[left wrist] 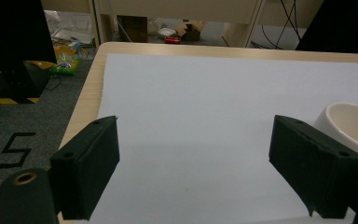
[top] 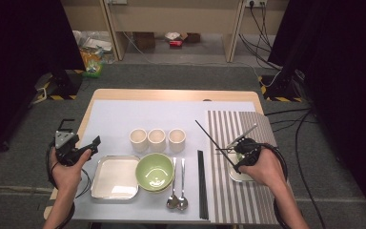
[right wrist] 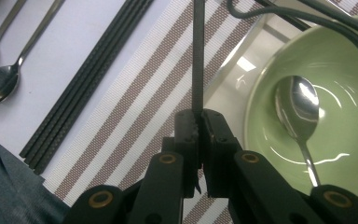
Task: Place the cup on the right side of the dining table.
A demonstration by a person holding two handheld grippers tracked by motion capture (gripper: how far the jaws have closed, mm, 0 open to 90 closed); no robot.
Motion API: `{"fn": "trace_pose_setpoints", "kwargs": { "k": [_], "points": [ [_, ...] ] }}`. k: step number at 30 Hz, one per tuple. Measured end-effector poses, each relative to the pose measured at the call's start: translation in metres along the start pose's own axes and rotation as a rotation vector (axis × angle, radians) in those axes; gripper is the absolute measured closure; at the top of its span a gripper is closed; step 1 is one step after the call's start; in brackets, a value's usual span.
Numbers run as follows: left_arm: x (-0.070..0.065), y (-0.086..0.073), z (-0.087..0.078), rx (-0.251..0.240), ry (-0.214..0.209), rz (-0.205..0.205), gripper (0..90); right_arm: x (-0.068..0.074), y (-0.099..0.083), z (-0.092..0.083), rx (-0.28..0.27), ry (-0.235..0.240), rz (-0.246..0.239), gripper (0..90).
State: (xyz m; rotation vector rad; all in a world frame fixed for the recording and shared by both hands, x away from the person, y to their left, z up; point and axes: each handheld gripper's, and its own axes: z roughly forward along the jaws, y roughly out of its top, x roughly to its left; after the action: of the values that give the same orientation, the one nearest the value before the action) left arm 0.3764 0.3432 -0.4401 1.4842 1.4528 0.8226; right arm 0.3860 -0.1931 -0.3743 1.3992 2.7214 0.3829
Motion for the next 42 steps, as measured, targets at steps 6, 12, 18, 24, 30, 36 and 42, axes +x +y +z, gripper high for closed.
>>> {"fn": "trace_pose_setpoints", "kwargs": {
  "k": [6, 12, 18, 24, 30, 36, 42],
  "points": [
    [0.001, 0.0, -0.001, 0.003, -0.002, 0.0, 15.2, -0.004, 0.0, -0.004, -0.005, -0.005, -0.011, 85.9],
    [0.001, 0.0, -0.001, 0.001, 0.002, -0.003, 15.2, -0.011, 0.001, -0.012, -0.023, -0.012, -0.028, 85.9],
    [0.001, 0.0, -0.001, 0.001, 0.003, -0.003, 15.2, -0.024, 0.003, -0.025, -0.049, -0.048, -0.049, 85.9],
    [0.002, 0.0, -0.001, 0.001, 0.006, -0.007, 15.2, -0.037, 0.004, -0.033, -0.055, -0.08, -0.079, 85.9],
    [0.003, 0.0, -0.001, 0.003, 0.006, -0.009, 15.2, -0.048, 0.004, -0.037, -0.059, -0.106, -0.148, 85.9],
    [0.003, 0.0, -0.001, 0.001, 0.008, -0.01, 15.3, -0.06, 0.004, -0.041, -0.058, -0.123, -0.228, 85.9],
    [0.004, 0.0, -0.001, -0.001, 0.009, -0.011, 15.2, -0.071, 0.002, -0.044, -0.072, -0.124, -0.268, 85.9]
  ]
}}
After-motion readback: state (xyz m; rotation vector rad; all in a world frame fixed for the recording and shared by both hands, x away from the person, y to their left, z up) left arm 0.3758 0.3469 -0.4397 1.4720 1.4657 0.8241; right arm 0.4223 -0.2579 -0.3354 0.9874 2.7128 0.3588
